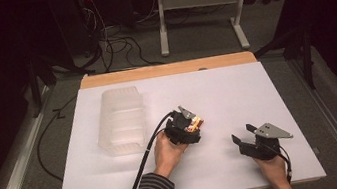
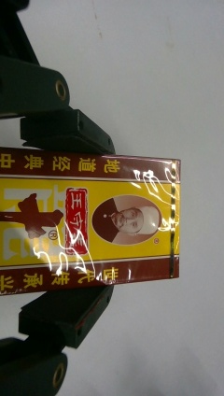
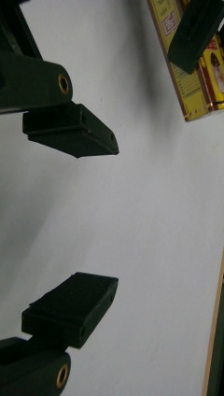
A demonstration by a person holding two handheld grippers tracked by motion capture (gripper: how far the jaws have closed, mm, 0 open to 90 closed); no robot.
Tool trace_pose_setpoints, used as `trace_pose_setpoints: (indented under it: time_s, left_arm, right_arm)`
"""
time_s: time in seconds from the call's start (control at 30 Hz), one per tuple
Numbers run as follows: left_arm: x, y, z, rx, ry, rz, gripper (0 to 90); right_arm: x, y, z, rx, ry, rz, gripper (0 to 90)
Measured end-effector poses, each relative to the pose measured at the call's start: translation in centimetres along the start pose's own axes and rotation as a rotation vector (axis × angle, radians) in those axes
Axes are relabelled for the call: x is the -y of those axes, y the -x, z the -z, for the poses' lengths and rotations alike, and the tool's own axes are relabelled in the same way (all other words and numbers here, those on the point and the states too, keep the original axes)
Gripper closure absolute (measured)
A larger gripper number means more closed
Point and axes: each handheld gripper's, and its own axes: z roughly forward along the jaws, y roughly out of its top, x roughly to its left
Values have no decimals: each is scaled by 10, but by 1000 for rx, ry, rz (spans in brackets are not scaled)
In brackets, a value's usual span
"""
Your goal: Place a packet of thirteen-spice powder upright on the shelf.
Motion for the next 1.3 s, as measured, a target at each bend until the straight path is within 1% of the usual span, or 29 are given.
trace_pose_setpoints:
  time_s: [0.07,0.13,0.23,0.37,0.53,0.57,0.67,0.7,1.07,1.13,1.3]
  left_arm:
    - [0,1,5,-5,5,-3,328]
    - [0,1,7,-9,8,-4,328]
    - [1,-2,12,-17,26,6,328]
    - [2,-4,19,-22,44,7,327]
    - [4,-6,26,-34,52,7,326]
    - [6,-7,31,-38,59,6,327]
    - [7,-8,35,-44,66,7,326]
    - [9,-11,40,-50,73,12,326]
    - [17,-25,61,-98,114,48,326]
    - [18,-28,65,-106,125,54,326]
    - [20,-32,70,-122,134,65,326]
  right_arm:
    - [0,0,0,-1,-1,1,314]
    - [0,0,0,0,-1,3,314]
    - [0,0,0,1,-3,-3,314]
    - [0,0,0,1,-2,-4,314]
    - [0,0,0,2,-2,-4,314]
    - [0,0,0,1,1,-4,314]
    - [0,0,0,2,2,-6,314]
    - [0,0,0,4,1,-3,314]
    - [0,0,0,5,1,-4,314]
    - [0,0,0,5,1,-5,314]
    - [0,0,0,6,3,-5,314]
